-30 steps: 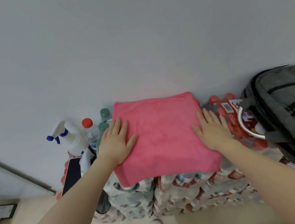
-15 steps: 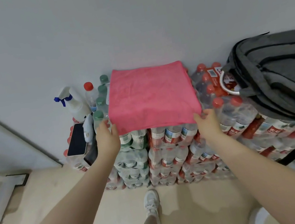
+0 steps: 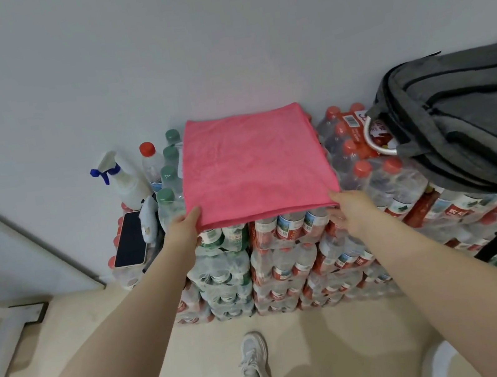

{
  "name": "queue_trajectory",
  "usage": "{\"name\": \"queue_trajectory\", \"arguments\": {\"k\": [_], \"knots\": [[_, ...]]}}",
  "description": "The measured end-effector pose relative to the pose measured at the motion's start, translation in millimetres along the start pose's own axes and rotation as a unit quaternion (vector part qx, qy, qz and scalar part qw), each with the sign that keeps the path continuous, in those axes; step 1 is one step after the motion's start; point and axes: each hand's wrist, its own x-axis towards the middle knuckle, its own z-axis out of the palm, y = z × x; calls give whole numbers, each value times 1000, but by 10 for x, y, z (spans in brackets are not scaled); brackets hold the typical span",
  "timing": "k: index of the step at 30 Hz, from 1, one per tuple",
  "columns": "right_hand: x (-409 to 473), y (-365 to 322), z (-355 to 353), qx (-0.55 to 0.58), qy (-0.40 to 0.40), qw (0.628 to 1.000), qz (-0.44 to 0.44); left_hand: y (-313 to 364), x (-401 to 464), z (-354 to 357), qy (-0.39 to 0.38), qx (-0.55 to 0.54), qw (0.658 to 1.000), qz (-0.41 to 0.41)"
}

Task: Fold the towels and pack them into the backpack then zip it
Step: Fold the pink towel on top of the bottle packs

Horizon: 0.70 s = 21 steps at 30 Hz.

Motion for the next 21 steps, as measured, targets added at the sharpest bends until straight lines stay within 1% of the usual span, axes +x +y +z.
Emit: {"name": "queue_trajectory", "arguments": {"k": [2,4,6,8,9,11,13,16,17,18,20,21], "knots": [[-16,4,-60,87,-42,995,34,2,-56,-57,-33,-87,996,-13],[-66,-8,-112,111,-59,992,27,-13,-96,-114,-47,-105,993,-4],[-123,-17,-160,92,-52,994,-26,1,-171,-132,-22,-86,996,26],[-197,-32,-230,50,-40,992,-111,6,-245,-116,18,-62,995,75],[-235,-46,-267,22,-49,986,-157,18,-286,-108,31,-64,993,96],[-323,-96,-317,-14,-77,970,-229,69,-382,-86,19,-86,986,138],[-372,-167,-332,-1,-90,962,-256,145,-459,-71,-14,-91,981,169],[-390,-315,-300,76,-113,962,-236,295,-500,-74,-51,-89,979,179],[-365,-368,-284,98,-129,960,-227,353,-486,-88,-63,-80,978,183],[-342,-426,-267,113,-150,957,-221,413,-447,-110,-69,-46,977,195],[-275,-550,-236,90,-165,955,-229,546,-363,-154,-62,90,966,235],[-229,-612,-217,48,-148,958,-241,620,-314,-163,-53,162,951,259]]}}
